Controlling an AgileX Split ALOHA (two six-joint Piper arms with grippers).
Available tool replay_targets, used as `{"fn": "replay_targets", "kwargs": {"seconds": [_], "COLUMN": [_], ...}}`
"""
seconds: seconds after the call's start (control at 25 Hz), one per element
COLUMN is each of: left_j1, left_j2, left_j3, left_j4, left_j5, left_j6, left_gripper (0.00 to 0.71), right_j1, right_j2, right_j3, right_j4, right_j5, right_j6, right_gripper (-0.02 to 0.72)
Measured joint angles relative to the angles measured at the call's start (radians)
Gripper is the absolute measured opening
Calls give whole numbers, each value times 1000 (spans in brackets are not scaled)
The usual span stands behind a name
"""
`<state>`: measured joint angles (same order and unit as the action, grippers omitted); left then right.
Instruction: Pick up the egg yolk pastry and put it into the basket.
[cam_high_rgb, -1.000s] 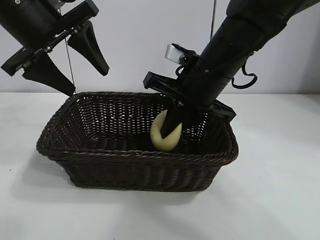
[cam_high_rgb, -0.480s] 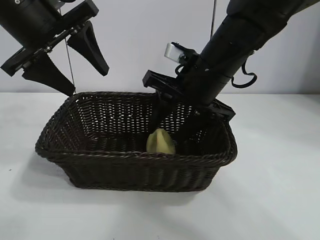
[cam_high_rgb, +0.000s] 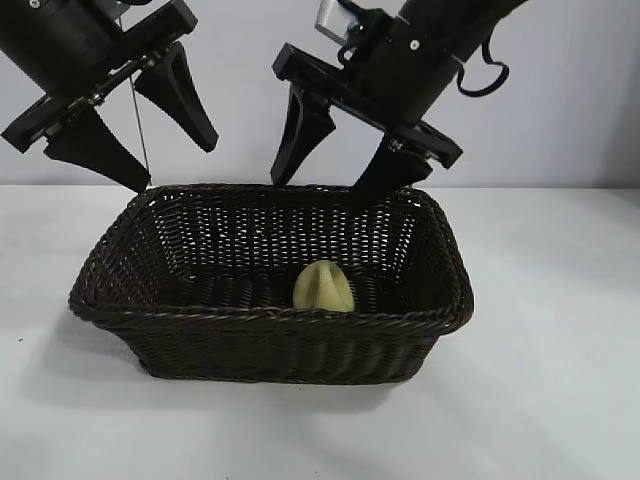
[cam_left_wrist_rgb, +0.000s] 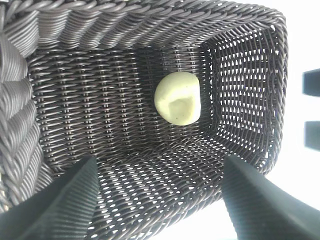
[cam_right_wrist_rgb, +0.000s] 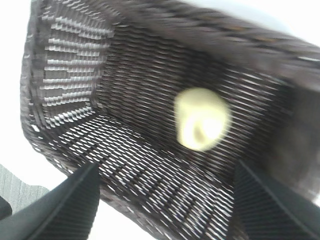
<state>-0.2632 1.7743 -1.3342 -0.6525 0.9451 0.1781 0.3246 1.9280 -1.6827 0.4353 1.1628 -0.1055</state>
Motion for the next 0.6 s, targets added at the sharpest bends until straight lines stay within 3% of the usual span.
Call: {"fn": "replay_targets", "kwargs": {"seconds": [0.12, 0.32, 0.6], "left_j1": [0, 0, 0], "left_j2": [0, 0, 0], "left_j3": [0, 0, 0], "left_j4": [0, 0, 0], "left_j5": [0, 1, 7], "left_j6": [0, 0, 2], "left_gripper": [508, 508, 508], "right_j1": [-55, -130, -156], "right_j2": [-27, -90, -171], "right_j3": [0, 0, 2], "right_j4": [-6, -24, -88], "right_j5": [45, 53, 70], "right_j6": [-23, -38, -38], "right_gripper": [540, 540, 540]}}
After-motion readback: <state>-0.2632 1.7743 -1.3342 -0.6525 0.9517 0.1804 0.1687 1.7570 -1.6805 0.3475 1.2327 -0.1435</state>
